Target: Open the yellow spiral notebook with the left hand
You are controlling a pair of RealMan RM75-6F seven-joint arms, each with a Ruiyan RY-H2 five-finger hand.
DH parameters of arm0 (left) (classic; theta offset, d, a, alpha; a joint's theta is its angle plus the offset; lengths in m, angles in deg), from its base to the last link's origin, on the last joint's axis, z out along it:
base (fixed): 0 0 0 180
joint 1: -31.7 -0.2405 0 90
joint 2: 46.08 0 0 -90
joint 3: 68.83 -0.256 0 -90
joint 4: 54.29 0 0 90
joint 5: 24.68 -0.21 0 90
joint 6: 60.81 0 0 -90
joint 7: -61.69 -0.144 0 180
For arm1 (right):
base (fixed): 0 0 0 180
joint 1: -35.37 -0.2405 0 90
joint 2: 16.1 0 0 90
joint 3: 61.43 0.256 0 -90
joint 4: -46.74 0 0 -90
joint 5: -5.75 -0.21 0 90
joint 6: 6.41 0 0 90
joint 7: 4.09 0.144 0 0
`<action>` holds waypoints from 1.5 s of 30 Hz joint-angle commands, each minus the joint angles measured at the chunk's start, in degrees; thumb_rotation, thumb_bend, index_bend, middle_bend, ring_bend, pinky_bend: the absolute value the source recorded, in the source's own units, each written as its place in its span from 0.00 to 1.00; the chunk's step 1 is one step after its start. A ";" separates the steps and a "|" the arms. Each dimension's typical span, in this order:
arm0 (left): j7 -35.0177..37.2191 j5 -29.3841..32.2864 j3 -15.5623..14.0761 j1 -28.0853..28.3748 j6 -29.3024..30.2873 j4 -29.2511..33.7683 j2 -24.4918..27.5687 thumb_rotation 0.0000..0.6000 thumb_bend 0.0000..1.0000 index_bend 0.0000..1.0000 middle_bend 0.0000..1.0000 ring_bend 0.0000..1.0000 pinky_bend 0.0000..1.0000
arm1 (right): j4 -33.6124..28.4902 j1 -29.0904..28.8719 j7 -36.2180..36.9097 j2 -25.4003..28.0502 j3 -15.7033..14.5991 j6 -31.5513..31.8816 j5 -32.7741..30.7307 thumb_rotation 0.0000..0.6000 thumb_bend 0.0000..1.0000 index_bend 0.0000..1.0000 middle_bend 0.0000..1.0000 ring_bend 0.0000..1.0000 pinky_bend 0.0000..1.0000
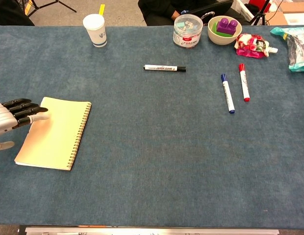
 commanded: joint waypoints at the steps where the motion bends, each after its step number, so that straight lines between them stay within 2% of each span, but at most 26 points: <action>1: 0.02 -0.14 -0.28 0.02 -0.55 0.27 -0.34 1.00 0.23 0.00 0.00 0.00 0.00 | 0.00 0.06 0.07 0.01 -0.03 0.09 0.04 1.00 0.39 0.36 0.32 0.22 0.29; 7: -0.14 -0.79 -0.61 0.26 -0.57 1.93 -0.56 1.00 0.23 0.00 0.00 0.00 0.00 | 0.04 0.21 0.23 0.17 0.01 0.45 0.06 1.00 0.39 0.36 0.32 0.22 0.29; 15: 0.60 -1.54 -0.45 1.82 -1.19 7.50 -0.20 1.00 0.23 0.00 0.00 0.00 0.00 | 0.48 0.37 0.78 0.03 -0.04 0.67 0.09 1.00 0.39 0.36 0.32 0.22 0.29; 25: -1.69 -0.87 1.61 4.65 -4.33 15.27 -0.67 1.00 0.23 0.00 0.00 0.00 0.00 | 1.53 0.78 2.05 0.03 -0.04 1.21 -0.10 1.00 0.39 0.36 0.32 0.22 0.29; 30: -3.36 1.80 3.60 5.15 -6.23 17.77 -1.34 1.00 0.23 0.00 0.00 0.00 0.00 | 2.10 0.87 2.74 -0.03 -0.01 1.29 -0.16 1.00 0.39 0.36 0.32 0.22 0.29; 35: -6.10 4.08 4.59 5.04 -7.24 19.86 0.72 1.00 0.23 0.00 0.00 0.00 0.00 | 2.44 0.80 3.25 -0.08 0.05 1.16 -0.23 1.00 0.39 0.36 0.32 0.22 0.29; 40: -7.11 4.55 3.78 4.44 -7.04 20.40 4.08 1.00 0.23 0.00 0.00 0.00 0.00 | 2.73 0.63 3.39 -0.38 0.01 0.74 -0.27 1.00 0.39 0.36 0.32 0.22 0.29; 45: -5.65 4.17 2.75 3.72 -6.61 18.19 4.70 1.00 0.23 0.00 0.00 0.00 0.00 | 2.77 0.50 3.24 -0.64 0.00 0.54 -0.18 1.00 0.39 0.36 0.32 0.22 0.29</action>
